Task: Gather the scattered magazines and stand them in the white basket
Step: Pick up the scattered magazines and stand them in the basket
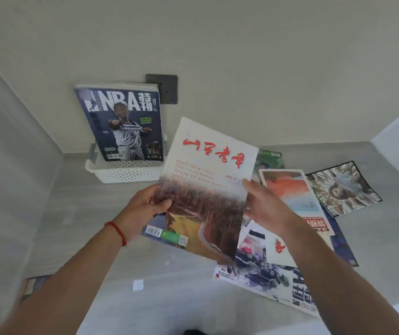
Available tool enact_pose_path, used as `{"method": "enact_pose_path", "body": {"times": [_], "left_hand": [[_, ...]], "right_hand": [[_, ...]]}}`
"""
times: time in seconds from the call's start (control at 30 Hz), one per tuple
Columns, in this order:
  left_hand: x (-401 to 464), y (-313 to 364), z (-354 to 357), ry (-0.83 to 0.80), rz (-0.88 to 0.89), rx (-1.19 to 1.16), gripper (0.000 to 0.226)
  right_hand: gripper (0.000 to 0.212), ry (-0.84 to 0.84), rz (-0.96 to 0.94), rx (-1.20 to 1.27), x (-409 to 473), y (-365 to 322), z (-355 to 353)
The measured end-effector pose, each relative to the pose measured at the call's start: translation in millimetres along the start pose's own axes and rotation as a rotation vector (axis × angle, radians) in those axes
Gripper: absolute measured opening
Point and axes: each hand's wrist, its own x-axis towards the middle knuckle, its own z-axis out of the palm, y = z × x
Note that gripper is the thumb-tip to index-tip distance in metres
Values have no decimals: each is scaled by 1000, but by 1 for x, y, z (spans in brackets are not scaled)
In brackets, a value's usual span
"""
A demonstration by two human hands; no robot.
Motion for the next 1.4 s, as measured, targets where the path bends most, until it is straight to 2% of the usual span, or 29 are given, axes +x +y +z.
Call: {"method": "enact_pose_path", "body": {"times": [0.07,0.2,0.33,0.43,0.53,0.67,0.77,0.97,1.1,1.23,1.4], "left_hand": [[-4,-1,-23,86,19,-38,30],[-9,10,-76,222,117,-26,35],[4,49,-122,478,196,13,22],[24,77,-155,652,280,242,9],[45,93,-182,790,247,422,4],[75,85,-203,755,125,302,22],[96,67,-216,789,88,275,25],[129,38,-219,762,89,290,14],[148,27,-216,763,85,301,17],[159,20,-215,820,75,369,17],[156,25,-204,900,100,585,24]], "right_hand": [[49,20,-5,-196,28,8,41],[31,101,-239,-677,71,-9,114],[28,183,-408,-788,111,-41,173],[20,285,-510,-845,142,-62,209],[20,365,-550,-1008,171,-73,232],[31,358,-491,-1173,200,-65,236],[33,360,-469,-1152,217,-49,227],[34,424,-395,-1073,248,-26,207],[34,463,-311,-1061,267,-12,195],[31,464,-332,-1076,279,-7,195],[34,520,-311,-1116,287,-13,194]]}}
